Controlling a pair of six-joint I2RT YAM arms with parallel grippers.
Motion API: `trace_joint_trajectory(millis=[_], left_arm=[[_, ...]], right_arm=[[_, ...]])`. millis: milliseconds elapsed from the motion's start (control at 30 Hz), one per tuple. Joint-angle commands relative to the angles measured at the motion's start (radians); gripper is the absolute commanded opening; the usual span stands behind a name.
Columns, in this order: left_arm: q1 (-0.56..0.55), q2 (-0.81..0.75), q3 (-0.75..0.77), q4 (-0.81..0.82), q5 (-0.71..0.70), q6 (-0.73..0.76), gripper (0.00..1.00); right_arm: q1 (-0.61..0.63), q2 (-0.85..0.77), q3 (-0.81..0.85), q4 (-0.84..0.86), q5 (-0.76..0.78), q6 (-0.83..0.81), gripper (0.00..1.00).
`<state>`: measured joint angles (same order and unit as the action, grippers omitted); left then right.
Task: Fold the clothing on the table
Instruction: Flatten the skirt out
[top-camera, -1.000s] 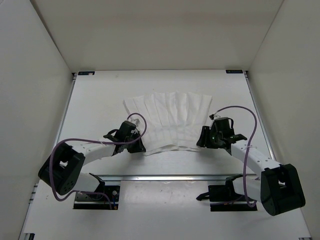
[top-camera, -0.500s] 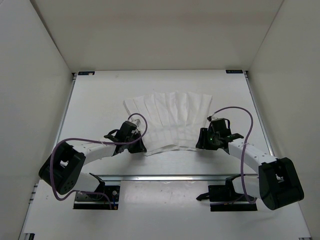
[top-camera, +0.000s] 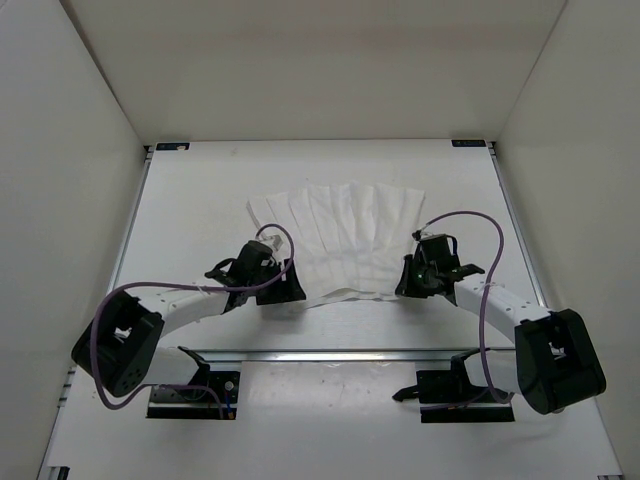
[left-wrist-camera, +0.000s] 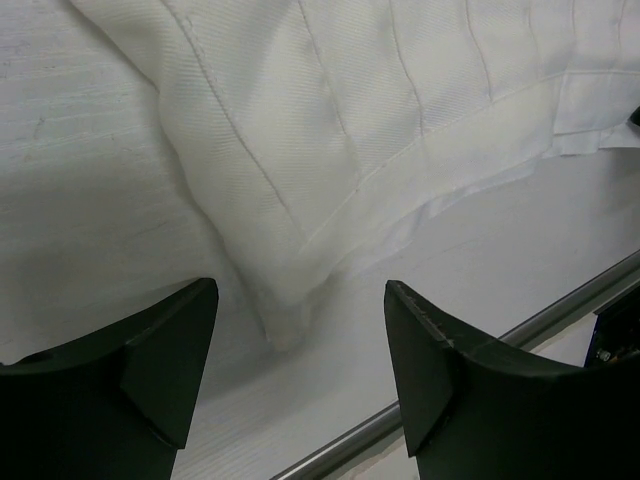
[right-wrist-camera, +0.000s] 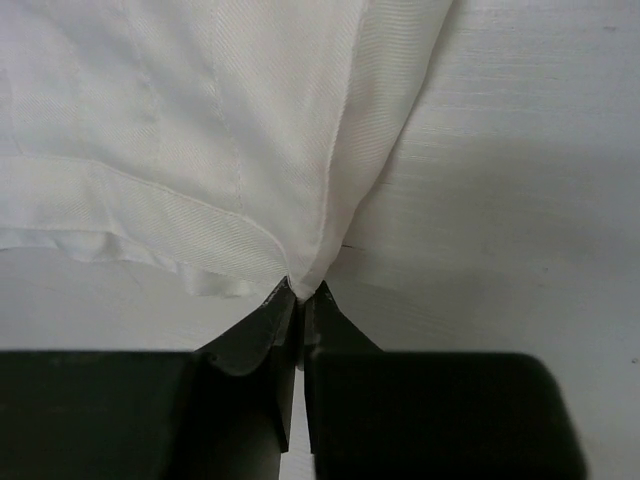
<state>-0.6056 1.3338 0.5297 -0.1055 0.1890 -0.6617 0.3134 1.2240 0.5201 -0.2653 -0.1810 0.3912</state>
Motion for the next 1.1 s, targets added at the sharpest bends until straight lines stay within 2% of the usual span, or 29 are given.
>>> trace_joint_trajectory(millis=[0,167,333,433,600,667,800,900,967,1000,1067], left_arm=[[0.001,-0.028,-0.027,-0.054,-0.022,0.017,0.79],[0.001,-0.062,-0.065,-0.072,-0.039,0.020,0.80],[0.020,-0.136,-0.134,-0.063,-0.071,-0.004,0.80],[0.016,-0.157,-0.160,-0.040,-0.074,-0.038,0.81],[-0.003,-0.096,-0.155,0.003,-0.076,-0.067,0.78],[-0.005,-0.065,-0.148,0.041,-0.063,-0.075,0.60],[-0.034,0.031,-0.091,0.069,-0.033,-0.069,0.48],[-0.040,0.074,-0.079,0.095,-0.001,-0.072,0.31],[-0.030,0.080,-0.083,0.131,0.009,-0.075,0.10],[-0.016,0.077,-0.086,0.132,-0.005,-0.067,0.04],[-0.014,0.058,-0.050,0.106,-0.019,-0.044,0.00]], right_arm=[[0.007,-0.007,0.031,0.046,-0.015,0.008,0.00],[-0.026,-0.107,-0.041,0.150,-0.158,0.107,0.00],[-0.077,-0.219,-0.107,0.218,-0.212,0.182,0.00],[-0.076,-0.230,-0.100,0.198,-0.196,0.175,0.00],[-0.062,-0.230,-0.104,0.205,-0.192,0.172,0.00],[-0.060,-0.233,-0.104,0.205,-0.181,0.170,0.00],[-0.059,-0.236,-0.100,0.198,-0.186,0.164,0.00],[-0.069,-0.238,-0.098,0.193,-0.195,0.149,0.00],[-0.068,-0.233,-0.097,0.192,-0.195,0.135,0.00],[-0.074,-0.227,-0.095,0.187,-0.195,0.129,0.00],[-0.076,-0.219,-0.075,0.181,-0.218,0.115,0.00]])
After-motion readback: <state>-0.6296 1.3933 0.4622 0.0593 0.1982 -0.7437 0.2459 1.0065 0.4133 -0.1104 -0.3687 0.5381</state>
